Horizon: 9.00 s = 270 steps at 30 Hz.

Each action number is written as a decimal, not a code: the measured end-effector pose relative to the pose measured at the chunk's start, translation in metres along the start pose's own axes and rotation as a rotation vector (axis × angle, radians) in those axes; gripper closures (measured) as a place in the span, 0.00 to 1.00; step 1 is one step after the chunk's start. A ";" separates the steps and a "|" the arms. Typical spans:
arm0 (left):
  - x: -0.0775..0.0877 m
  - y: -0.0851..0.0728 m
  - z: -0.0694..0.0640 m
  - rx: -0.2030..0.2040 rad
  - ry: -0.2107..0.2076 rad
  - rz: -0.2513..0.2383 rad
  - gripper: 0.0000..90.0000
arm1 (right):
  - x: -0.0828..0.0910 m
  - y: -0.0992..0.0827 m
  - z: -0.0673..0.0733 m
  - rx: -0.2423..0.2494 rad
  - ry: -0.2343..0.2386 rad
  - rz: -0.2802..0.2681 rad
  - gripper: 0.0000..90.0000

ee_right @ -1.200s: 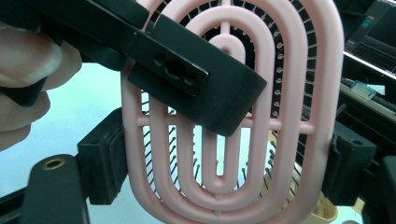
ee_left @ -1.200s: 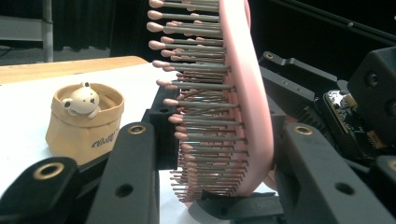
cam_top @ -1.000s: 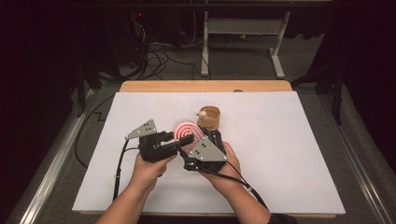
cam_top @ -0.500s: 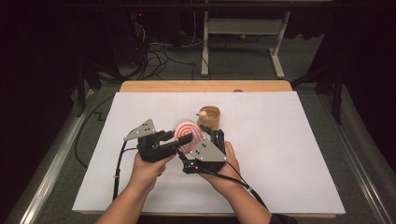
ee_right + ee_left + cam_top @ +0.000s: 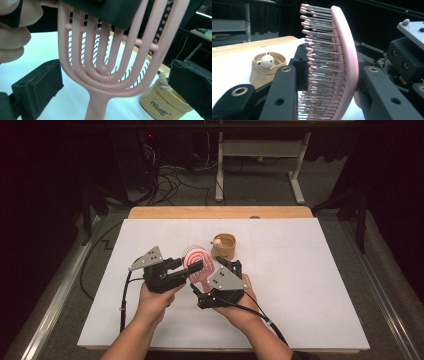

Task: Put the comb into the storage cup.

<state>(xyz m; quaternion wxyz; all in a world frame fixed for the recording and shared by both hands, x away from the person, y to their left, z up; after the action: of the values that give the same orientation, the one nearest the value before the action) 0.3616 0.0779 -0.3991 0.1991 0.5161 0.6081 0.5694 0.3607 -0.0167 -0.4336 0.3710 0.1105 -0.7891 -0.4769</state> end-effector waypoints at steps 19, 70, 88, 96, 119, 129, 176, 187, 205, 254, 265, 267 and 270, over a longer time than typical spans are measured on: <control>0.012 0.004 0.007 -0.020 0.072 -0.011 0.71 | 0.006 -0.017 -0.009 -0.067 0.037 0.002 0.00; 0.039 -0.001 0.033 -0.019 0.198 -0.011 0.71 | 0.084 -0.151 -0.116 -0.339 -0.124 0.073 0.00; 0.034 0.008 0.031 -0.002 0.183 -0.039 0.71 | 0.092 -0.163 -0.124 -0.381 -0.138 0.052 0.00; 0.022 0.016 0.032 0.008 0.177 -0.038 0.71 | 0.096 -0.163 -0.127 -0.381 -0.142 0.034 0.00; -0.006 0.058 0.027 -0.011 0.165 -0.064 0.71 | 0.099 -0.161 -0.126 -0.386 -0.135 0.014 0.00; -0.021 0.072 0.022 -0.028 0.158 -0.063 0.71 | 0.100 -0.162 -0.128 -0.393 -0.136 0.010 0.00; -0.075 0.142 0.029 -0.060 0.163 -0.107 0.71 | 0.101 -0.159 -0.130 -0.388 -0.139 -0.012 0.00; -0.080 0.143 0.041 -0.048 0.191 -0.112 0.71 | 0.101 -0.159 -0.130 -0.392 -0.138 -0.016 0.00; -0.098 0.132 0.056 -0.020 0.233 -0.095 0.71 | 0.104 -0.159 -0.130 -0.398 -0.138 -0.020 0.00; -0.122 0.085 0.078 0.072 0.205 -0.079 0.71 | 0.105 -0.159 -0.131 -0.405 -0.151 -0.030 0.00; -0.123 0.084 0.078 0.070 0.203 -0.075 0.71 | 0.106 -0.159 -0.131 -0.403 -0.151 -0.030 0.00; -0.123 0.084 0.078 0.069 0.204 -0.075 0.71 | 0.106 -0.159 -0.131 -0.402 -0.150 -0.028 0.00; -0.123 0.084 0.079 0.072 0.206 -0.075 0.71 | 0.106 -0.159 -0.130 -0.400 -0.149 -0.028 0.00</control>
<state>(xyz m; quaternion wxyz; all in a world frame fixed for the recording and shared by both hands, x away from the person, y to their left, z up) 0.5090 -0.0042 -0.3874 0.1383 0.4385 0.6642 0.5894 0.3481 -0.2425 -0.4807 0.3196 0.0101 -0.7022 -0.6361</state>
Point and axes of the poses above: each handheld gripper's, and its own axes: x roughly backward along the jaws, y roughly out of its top, z roughly to its left, the point moved 8 cm from there along -x, roughly forward along the jaws, and after that the axes turned 11 degrees about z, right-handed, at the moved point
